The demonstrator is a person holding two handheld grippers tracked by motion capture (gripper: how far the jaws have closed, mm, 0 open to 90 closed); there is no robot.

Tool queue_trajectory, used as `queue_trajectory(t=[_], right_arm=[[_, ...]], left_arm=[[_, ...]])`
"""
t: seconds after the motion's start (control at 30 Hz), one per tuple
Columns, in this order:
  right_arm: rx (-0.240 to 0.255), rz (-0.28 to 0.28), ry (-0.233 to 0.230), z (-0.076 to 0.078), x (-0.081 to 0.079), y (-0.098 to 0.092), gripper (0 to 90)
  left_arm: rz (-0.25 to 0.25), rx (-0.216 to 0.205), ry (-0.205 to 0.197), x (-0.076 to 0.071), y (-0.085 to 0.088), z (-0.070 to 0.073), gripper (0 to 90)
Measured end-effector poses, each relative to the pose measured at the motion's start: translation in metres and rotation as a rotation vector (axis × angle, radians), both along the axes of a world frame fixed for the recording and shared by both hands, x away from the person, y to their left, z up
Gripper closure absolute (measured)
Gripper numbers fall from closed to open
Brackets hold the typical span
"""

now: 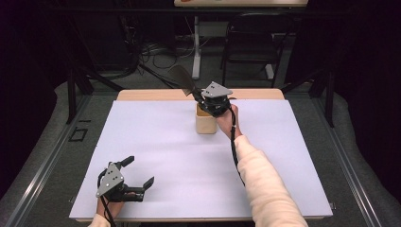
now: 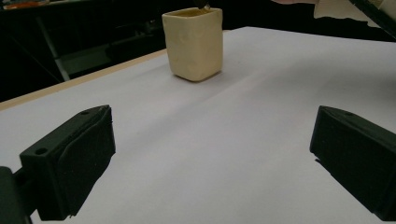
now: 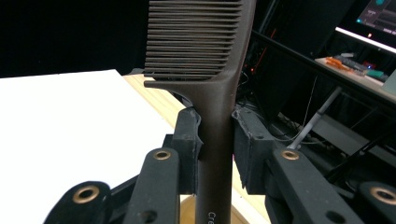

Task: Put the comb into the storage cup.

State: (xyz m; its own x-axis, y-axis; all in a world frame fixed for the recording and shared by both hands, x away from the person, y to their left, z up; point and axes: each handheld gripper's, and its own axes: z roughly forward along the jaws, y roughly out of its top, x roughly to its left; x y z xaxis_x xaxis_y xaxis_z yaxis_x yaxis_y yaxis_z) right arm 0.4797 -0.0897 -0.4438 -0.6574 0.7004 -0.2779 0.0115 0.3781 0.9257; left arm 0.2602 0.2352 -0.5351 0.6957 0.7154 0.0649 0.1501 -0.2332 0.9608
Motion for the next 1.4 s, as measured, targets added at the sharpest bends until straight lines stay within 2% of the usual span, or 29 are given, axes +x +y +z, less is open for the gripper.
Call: queue_trajectory(t=[0.23,0.4,0.77,1.4], right_arm=[[0.004,-0.008,0.012,-0.002,0.003,-0.003,72.5],[0.008,-0.017,0.048,-0.006,0.006,-0.003,72.5],[0.019,-0.018,0.066,-0.009,0.008,-0.004,72.5],[0.000,-0.011,0.088,-0.014,0.009,-0.003,72.4]], left_arm=[[0.001,0.000,-0.002,0.000,0.000,0.000,0.1],[0.001,0.001,-0.002,0.000,0.000,0.000,0.1],[0.000,-0.001,-0.002,0.000,0.001,0.000,0.1],[-0.001,0.002,-0.006,-0.001,0.001,0.001,0.1]])
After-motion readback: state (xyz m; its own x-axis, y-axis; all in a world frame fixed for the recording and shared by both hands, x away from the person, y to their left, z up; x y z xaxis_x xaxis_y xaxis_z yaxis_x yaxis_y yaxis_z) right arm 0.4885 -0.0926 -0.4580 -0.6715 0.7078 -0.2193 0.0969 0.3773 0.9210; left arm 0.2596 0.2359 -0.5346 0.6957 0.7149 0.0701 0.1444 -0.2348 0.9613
